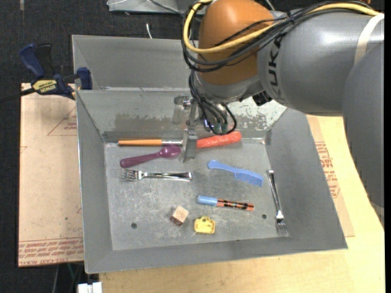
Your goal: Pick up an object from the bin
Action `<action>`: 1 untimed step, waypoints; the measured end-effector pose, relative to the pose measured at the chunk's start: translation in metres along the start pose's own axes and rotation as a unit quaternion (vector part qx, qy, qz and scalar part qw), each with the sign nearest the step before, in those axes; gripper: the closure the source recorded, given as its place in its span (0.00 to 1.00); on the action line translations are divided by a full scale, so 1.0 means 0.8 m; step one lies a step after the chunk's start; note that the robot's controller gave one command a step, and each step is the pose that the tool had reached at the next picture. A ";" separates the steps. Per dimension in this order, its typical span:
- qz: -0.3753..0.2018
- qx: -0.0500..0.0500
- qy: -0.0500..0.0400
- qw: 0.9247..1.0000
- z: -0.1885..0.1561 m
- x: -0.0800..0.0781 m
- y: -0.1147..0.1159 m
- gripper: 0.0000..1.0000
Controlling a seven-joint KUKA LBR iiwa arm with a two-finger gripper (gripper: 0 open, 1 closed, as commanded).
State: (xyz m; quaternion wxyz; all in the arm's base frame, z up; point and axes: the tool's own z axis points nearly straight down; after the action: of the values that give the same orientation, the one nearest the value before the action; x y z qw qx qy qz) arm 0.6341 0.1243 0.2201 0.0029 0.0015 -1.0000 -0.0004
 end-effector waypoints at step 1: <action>0.002 0.000 -0.004 1.000 -0.007 -0.002 -0.001 0.00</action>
Offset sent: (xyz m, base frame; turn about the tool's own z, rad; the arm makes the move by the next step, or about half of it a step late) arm -0.0085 0.0268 -0.1501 -0.3902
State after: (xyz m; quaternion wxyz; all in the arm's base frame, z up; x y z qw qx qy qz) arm 0.6357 0.1233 0.2254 -0.0011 0.0000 -1.0000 -0.0007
